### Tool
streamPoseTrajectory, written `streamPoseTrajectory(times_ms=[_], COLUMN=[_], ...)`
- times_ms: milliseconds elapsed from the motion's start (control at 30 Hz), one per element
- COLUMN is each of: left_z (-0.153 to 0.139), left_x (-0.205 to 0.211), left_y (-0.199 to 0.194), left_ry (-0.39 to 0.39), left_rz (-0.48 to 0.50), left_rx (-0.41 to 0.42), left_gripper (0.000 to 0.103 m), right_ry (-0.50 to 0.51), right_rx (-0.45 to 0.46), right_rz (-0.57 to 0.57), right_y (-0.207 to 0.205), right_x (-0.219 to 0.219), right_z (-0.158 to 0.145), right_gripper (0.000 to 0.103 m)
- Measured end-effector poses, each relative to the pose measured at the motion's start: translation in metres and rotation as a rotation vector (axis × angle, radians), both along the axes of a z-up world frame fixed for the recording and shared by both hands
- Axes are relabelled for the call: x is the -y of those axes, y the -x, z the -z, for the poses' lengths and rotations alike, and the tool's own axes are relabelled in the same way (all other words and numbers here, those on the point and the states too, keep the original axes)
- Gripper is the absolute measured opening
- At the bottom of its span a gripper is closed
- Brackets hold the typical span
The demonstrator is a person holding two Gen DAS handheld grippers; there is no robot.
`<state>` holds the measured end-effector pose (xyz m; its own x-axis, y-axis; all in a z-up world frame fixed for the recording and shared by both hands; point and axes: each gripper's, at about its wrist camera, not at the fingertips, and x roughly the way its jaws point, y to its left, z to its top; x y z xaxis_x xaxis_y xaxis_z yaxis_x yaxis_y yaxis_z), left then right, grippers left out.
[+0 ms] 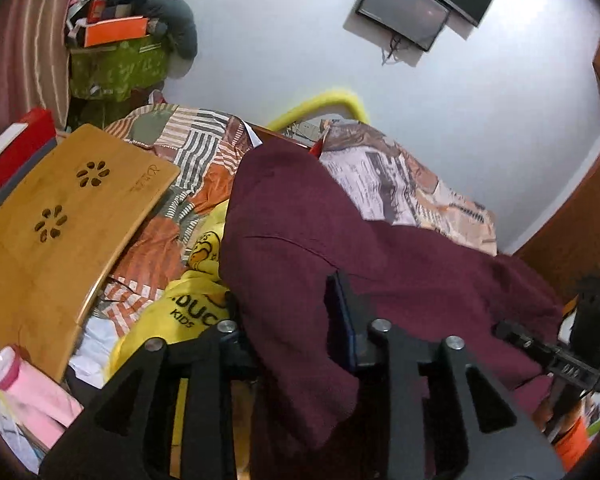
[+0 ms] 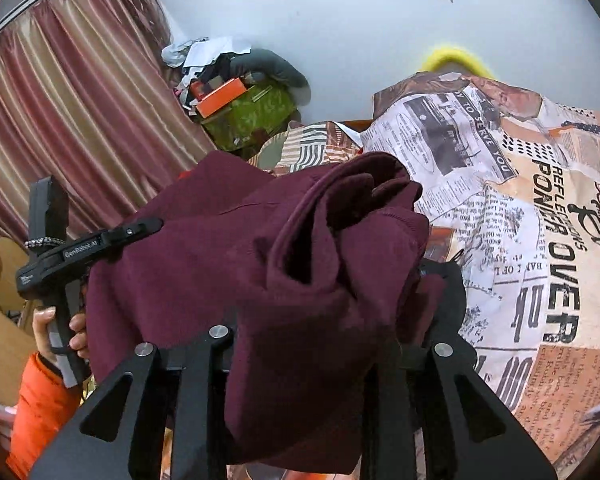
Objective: Fold large clothes
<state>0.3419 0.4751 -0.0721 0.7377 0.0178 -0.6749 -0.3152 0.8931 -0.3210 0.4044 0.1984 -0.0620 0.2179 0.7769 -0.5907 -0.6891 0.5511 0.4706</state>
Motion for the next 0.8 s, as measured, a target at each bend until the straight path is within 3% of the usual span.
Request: streamPoseTrajectory(times_ms=[267, 367, 433, 500, 567, 800], left_z=[0.004, 0.004, 0.004, 0.005, 0.003, -0.015], left_x=[0.017, 0.022, 0.023, 0.021, 0.023, 0.050], left_y=[0.003, 0.004, 0.005, 0.006, 0.008, 0.030], left_ry=[-0.092, -0.130, -0.149, -0.131, -0.163, -0.228], left_rz=[0.018, -0.003, -0.022, -0.037, -0.081, -0.113], left_rx=[-0.047, -0.070, -0.087, -0.095, -0.114, -0.147], left_gripper=[0.047, 0.051, 0.053, 0.055, 0.080, 0.082], right_ry=[0.049, 0.082, 0.110, 0.104, 0.115, 0.154], right_rx=[0.025, 0.035, 0.063, 0.061, 0.036, 0.073], right_rz=[0.021, 0.047, 0.100, 0.106, 0.113, 0.154], right_y=[0.016, 0.022, 0.025, 0.027, 0.026, 0.037], right_x=[0.010, 0.016, 0.027, 0.037, 0.042, 0.056], right_z=[0.010, 0.011, 0.009, 0.009, 0.011, -0.001], right_gripper=[0.035, 0.049, 0.071, 0.071, 0.071, 0.071])
